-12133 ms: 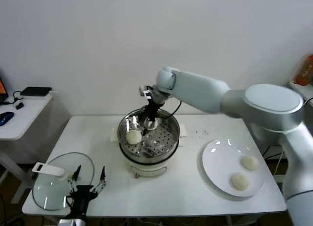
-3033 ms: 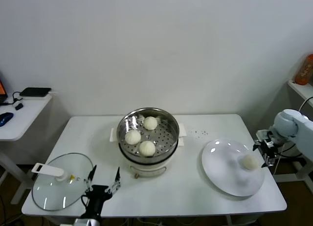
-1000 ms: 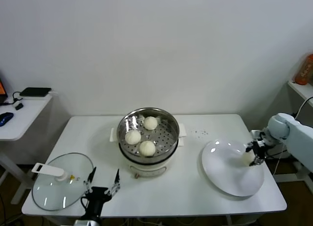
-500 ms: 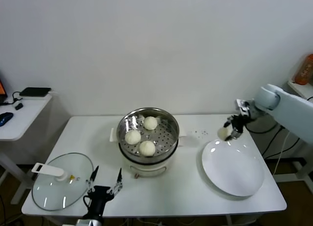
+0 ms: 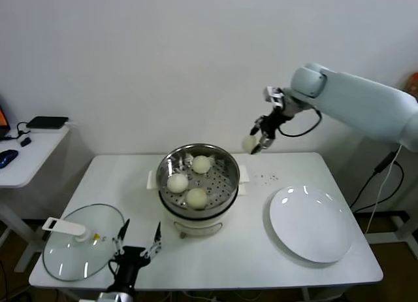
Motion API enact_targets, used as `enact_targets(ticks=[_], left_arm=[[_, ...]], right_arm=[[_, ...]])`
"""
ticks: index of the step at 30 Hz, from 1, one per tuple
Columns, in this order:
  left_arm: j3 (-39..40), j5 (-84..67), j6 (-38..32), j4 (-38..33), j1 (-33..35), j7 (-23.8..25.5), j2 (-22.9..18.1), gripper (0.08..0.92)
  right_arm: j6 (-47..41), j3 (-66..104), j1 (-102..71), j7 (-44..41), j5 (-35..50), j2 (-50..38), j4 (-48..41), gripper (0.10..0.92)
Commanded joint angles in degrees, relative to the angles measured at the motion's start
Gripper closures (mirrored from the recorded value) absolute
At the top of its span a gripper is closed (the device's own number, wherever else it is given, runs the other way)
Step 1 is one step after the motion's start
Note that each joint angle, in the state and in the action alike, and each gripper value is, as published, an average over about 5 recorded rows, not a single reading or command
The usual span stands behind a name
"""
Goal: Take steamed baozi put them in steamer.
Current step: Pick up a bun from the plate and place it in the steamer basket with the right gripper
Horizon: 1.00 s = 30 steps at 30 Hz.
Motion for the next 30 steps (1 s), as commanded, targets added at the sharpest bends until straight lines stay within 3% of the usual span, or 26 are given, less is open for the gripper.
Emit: enact_targets(ticks=[1, 9, 30], left_arm=[[-0.5, -0.15, 0.36, -0.67, -0.28, 0.18, 0.71, 0.177], [-0.85, -0.24, 0.67, -0.81, -0.64, 0.32, 0.84, 0.177], [-1.15, -0.6, 0.72, -0.41, -1.05, 0.38, 0.89, 0.177]], right_arm=[[-1.82, -3.6, 0.16, 1.53, 6.85, 14.42, -2.3, 0.366], [-1.97, -2.66, -5.54, 2.17, 3.69, 17.24, -3.86, 0.364], [-0.61, -3.32, -10.13, 1.74, -4.46, 14.85, -5.57, 0.364]])
